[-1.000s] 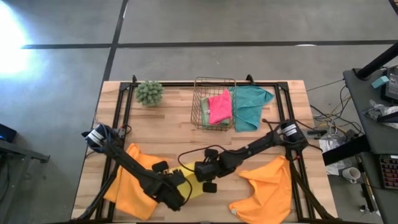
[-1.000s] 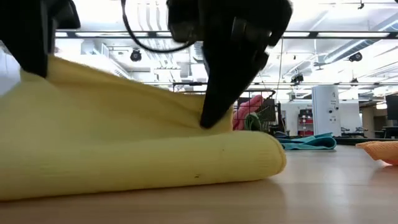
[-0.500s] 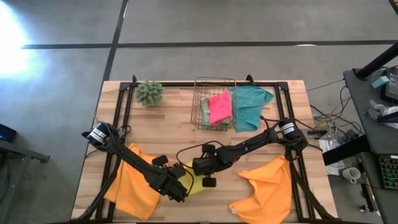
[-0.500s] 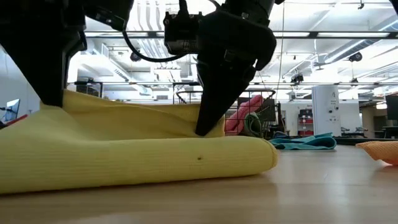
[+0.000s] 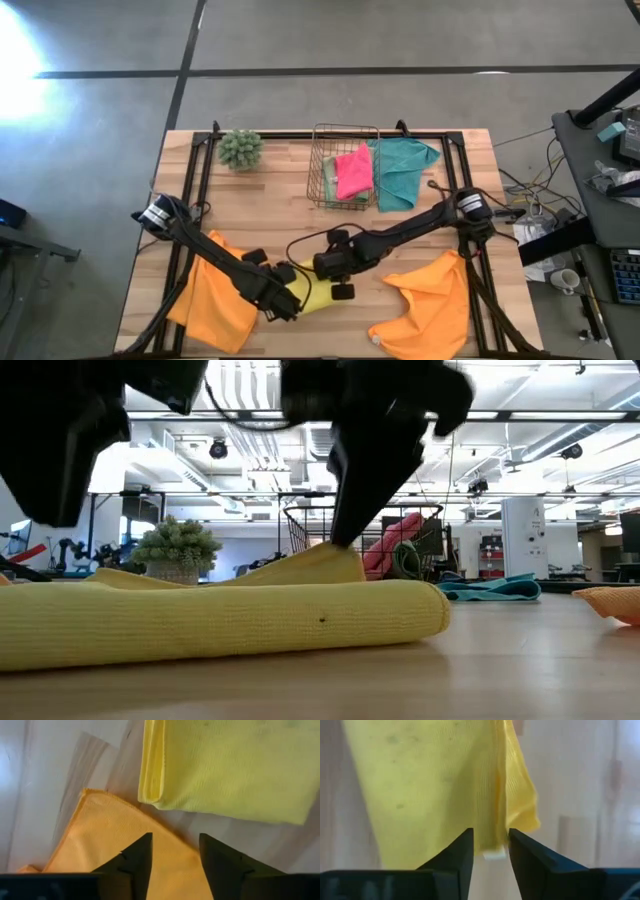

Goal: Fold microfiber towels
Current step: Fold the yellow towel, then adjust the wire basket

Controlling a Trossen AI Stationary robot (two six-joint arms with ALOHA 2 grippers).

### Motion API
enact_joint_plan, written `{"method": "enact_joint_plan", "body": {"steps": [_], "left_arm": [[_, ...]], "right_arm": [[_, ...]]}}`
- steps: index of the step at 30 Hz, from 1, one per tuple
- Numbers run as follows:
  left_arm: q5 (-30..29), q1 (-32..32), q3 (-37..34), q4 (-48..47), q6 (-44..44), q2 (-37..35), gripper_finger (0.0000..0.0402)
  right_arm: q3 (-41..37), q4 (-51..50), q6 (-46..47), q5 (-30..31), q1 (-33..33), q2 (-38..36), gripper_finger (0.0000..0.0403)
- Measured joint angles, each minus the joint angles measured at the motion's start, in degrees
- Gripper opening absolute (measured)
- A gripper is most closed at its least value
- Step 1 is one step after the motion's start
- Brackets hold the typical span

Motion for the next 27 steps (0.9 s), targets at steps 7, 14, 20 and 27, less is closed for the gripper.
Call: {"method": "enact_joint_plan", "body": {"steps": [7, 14, 20, 27], "left_arm": [[-0.2, -1.1, 2.2, 0.4, 0.1, -3.3, 0.0159], [-5.1, -4.8, 5.8, 6.9, 0.8, -3.4, 0.0160], [-6.8, -8.0, 5.8, 10.4, 0.7, -3.3, 0.0160], [-8.0, -8.4, 6.3, 13.0, 3.5, -3.3, 0.0160]], "right_arm": [[0.0, -7.8, -2.7, 0.0, 0.0, -7.5, 0.0130], [-0.1, -15.5, -4.9, 0.0, 1.1, -13.7, 0.0120], [-5.7, -16.8, -5.1, 0.0, 3.8, -20.8, 0.0110], [-16.1, -11.4, 0.9, 0.2, 6.7, -31.2, 0.0095]]}}
